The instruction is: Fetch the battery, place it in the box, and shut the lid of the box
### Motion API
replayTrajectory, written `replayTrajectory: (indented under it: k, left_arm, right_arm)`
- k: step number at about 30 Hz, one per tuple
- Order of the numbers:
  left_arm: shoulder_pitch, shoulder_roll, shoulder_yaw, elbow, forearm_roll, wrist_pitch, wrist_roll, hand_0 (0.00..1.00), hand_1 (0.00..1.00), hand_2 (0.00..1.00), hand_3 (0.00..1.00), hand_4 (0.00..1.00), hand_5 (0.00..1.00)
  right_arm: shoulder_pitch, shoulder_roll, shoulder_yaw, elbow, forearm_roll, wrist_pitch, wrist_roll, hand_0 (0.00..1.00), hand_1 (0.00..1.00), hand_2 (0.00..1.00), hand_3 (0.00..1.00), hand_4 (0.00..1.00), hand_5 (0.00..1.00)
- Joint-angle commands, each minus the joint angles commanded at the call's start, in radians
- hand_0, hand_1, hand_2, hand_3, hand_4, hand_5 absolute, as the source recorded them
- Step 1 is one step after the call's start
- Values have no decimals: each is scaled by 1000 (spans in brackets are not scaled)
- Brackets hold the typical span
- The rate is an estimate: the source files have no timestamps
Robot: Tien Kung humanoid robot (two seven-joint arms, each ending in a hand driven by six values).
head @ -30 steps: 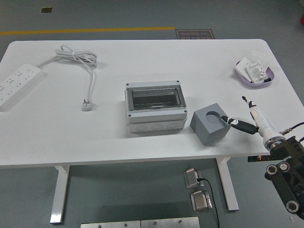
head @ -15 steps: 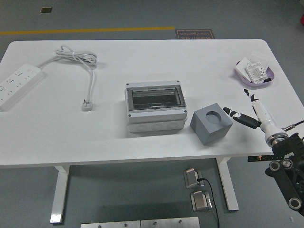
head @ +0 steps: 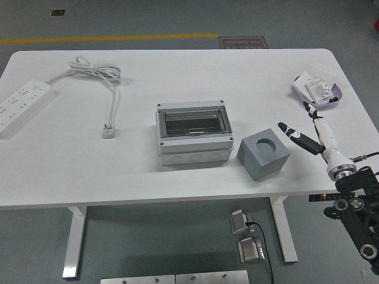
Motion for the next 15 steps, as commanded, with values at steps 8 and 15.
replayTrajectory:
  k: [8, 15]
  left_arm:
    - [1, -2, -2, 0, 2, 0, -1, 657, 645, 615, 643, 690, 260]
    - [2, -3, -4, 0, 4, -1, -2, 657, 645, 615, 643, 691, 260]
  right_arm:
    - [-6, 8, -37, -7, 234, -67, 109, 998, 959, 973, 998, 998, 908]
    - [-13, 12, -74, -1, 494, -19, 200, 998, 895, 906, 998, 998, 964]
